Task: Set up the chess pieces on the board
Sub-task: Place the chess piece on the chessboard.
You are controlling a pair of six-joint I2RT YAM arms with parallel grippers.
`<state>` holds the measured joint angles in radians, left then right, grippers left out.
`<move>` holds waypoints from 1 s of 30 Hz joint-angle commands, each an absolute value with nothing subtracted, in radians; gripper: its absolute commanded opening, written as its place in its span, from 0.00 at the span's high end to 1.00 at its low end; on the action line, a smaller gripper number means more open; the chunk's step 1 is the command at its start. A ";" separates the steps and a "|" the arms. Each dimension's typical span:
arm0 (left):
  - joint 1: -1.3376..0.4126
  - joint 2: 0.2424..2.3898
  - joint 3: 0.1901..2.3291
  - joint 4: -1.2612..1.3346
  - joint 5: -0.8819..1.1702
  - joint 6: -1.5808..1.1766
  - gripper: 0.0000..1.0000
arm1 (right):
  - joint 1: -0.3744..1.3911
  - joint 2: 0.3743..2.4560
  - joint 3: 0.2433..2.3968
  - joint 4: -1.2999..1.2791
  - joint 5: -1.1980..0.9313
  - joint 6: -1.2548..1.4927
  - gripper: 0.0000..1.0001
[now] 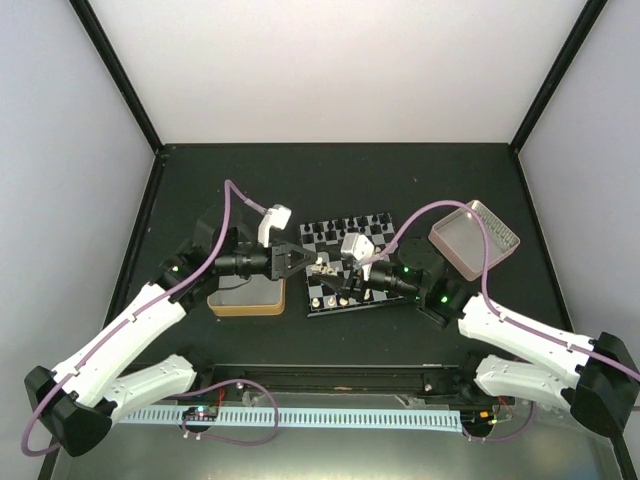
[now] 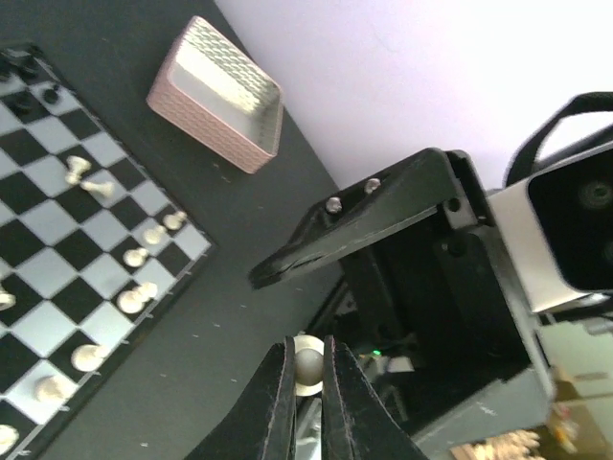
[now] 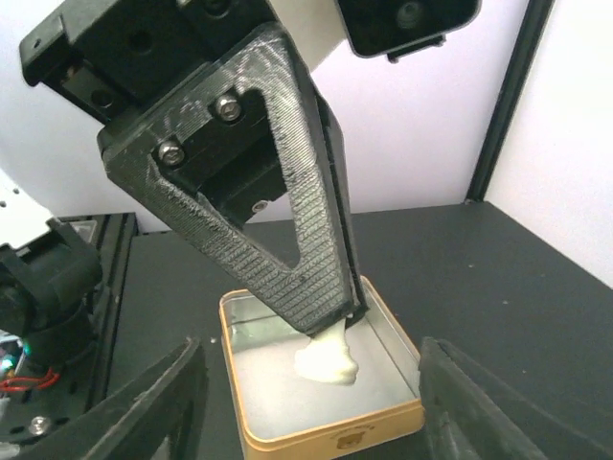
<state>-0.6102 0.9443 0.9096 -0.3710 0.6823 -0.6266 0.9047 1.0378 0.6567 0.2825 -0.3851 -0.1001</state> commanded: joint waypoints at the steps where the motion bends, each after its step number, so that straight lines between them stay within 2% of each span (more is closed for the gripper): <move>1: -0.612 0.934 0.928 -0.425 0.538 -0.526 0.98 | 0.908 1.001 0.646 0.248 -0.300 0.040 0.33; 8: -0.623 0.960 0.891 -0.438 0.327 -0.478 0.98 | 0.907 0.907 0.612 0.100 -0.088 0.330 0.26; 13: -0.691 1.062 0.896 -0.434 0.182 -0.458 0.98 | 0.827 0.926 0.656 -0.117 0.141 0.635 0.26; 19: -0.789 1.225 0.921 -0.401 0.101 -0.411 0.98 | 0.660 0.977 0.557 -0.095 -0.005 0.914 0.32; 30: -0.889 1.574 1.092 -0.367 0.054 -0.373 0.98 | 0.540 0.960 0.492 -0.133 0.002 0.944 0.33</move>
